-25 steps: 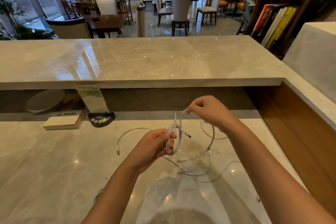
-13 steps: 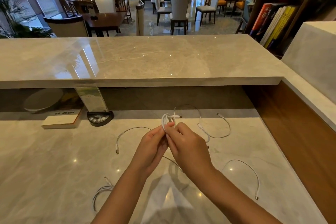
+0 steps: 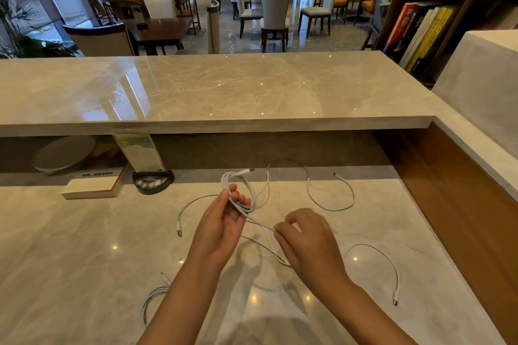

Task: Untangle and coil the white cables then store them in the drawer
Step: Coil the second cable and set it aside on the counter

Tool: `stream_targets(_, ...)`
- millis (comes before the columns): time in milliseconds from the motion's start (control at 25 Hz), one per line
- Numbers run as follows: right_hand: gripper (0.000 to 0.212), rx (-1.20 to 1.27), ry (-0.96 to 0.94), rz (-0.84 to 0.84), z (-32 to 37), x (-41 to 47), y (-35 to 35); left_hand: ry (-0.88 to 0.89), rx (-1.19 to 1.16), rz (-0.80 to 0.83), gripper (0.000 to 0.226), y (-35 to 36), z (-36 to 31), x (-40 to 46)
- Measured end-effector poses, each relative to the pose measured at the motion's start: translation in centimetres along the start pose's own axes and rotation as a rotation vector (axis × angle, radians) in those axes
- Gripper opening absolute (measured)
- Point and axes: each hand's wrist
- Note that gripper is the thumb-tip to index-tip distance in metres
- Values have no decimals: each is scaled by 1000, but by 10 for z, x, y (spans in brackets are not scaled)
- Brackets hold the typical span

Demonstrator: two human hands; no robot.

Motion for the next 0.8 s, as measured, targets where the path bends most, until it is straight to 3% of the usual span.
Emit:
stream_targets(80, 15, 4, 152, 111, -6, -2, -4, -9, -16, 41, 30, -3, 3, 0)
stream_targets(200, 10, 388, 573, 304, -3, 1, -11, -47, -27, 93, 23, -2, 14, -2)
stream_targets(320, 5, 645, 904, 119, -4, 9, -8, -72, 25, 153, 16, 0, 21, -5)
stream_targets(440, 27, 967, 1203, 35, -11, 26, -9, -100, 73, 174, 17, -2, 25, -9)
stream_targets(640, 21, 1021, 1149, 274, -16, 30, -13, -107, 155, 205, 17, -2, 21, -9)
stream_targets(800, 19, 1039, 1029, 330, -9, 14, -6, -109, 149, 188, 19, -6, 22, -9)
Point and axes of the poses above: each hand's wrist, its own x-axis towards the middle knuckle, its own y-axis out of the palm, z = x × y
